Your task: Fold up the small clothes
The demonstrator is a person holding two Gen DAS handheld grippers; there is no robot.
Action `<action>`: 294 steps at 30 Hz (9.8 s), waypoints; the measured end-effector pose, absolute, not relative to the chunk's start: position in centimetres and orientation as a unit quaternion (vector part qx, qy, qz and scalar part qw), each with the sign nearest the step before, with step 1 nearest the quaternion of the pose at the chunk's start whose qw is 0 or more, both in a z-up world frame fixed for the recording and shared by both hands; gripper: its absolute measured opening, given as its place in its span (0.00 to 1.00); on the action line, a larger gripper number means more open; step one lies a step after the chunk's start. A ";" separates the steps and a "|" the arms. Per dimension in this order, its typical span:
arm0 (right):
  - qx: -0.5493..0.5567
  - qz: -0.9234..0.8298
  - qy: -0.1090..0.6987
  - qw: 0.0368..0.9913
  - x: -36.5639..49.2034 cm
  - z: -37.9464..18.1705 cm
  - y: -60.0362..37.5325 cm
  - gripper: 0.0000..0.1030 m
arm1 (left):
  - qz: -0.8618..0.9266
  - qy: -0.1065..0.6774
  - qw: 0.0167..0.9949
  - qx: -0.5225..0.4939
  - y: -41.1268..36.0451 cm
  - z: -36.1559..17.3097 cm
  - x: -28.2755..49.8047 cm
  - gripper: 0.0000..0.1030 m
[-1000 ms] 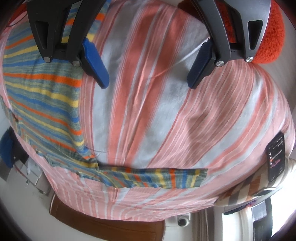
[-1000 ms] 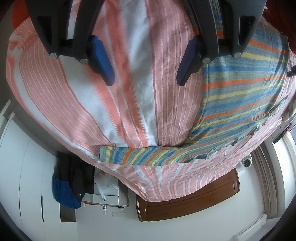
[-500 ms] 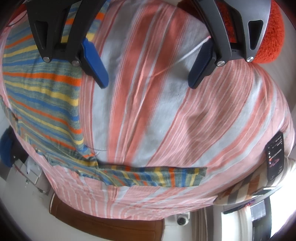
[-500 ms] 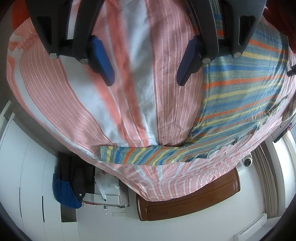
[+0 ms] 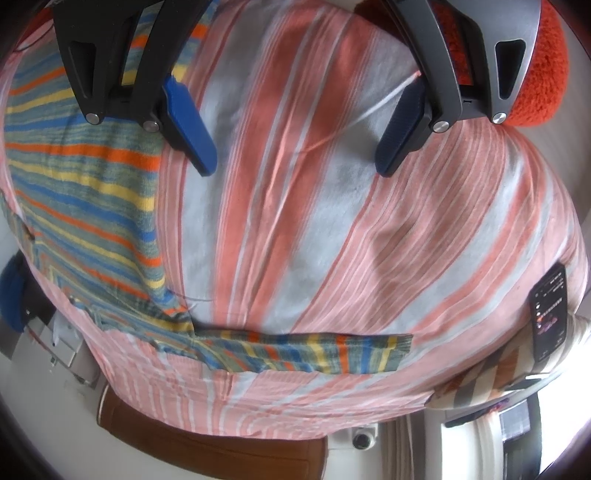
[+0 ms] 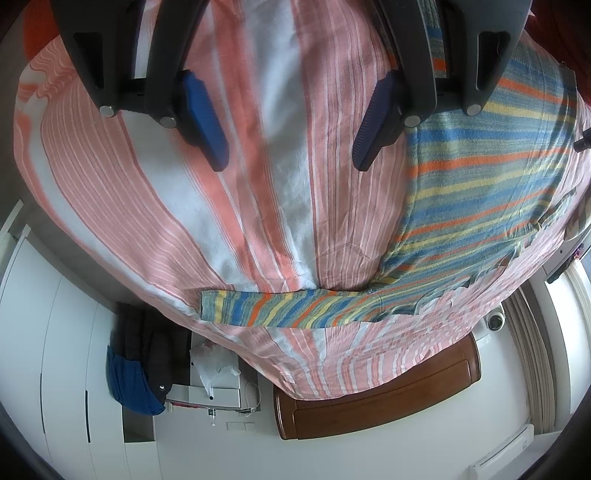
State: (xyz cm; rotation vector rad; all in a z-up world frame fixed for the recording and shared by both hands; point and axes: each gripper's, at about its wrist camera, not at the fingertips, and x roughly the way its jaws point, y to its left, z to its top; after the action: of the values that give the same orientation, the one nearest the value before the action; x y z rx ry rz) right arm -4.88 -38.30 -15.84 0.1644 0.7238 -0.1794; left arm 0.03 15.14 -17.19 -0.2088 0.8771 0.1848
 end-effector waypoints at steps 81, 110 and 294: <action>0.061 0.066 0.403 0.911 9.9 -13.8 -37.8 0.59 | 0.101 0.434 0.891 -0.085 14.6 -18.7 1.3 1.00; 0.094 -0.023 0.364 0.926 5.0 -19.3 -44.3 0.78 | 0.106 0.435 0.890 -0.081 14.4 -18.8 1.1 1.00; 0.065 -0.033 0.392 0.917 5.8 -18.4 -43.4 0.81 | -0.013 0.477 0.875 -0.080 12.3 -16.9 -3.1 0.96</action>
State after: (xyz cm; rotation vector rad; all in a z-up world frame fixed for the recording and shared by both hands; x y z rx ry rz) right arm 5.82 -43.38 -18.38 0.1333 0.8065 -0.0676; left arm -3.09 12.26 -16.90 -0.1667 0.9965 -0.0270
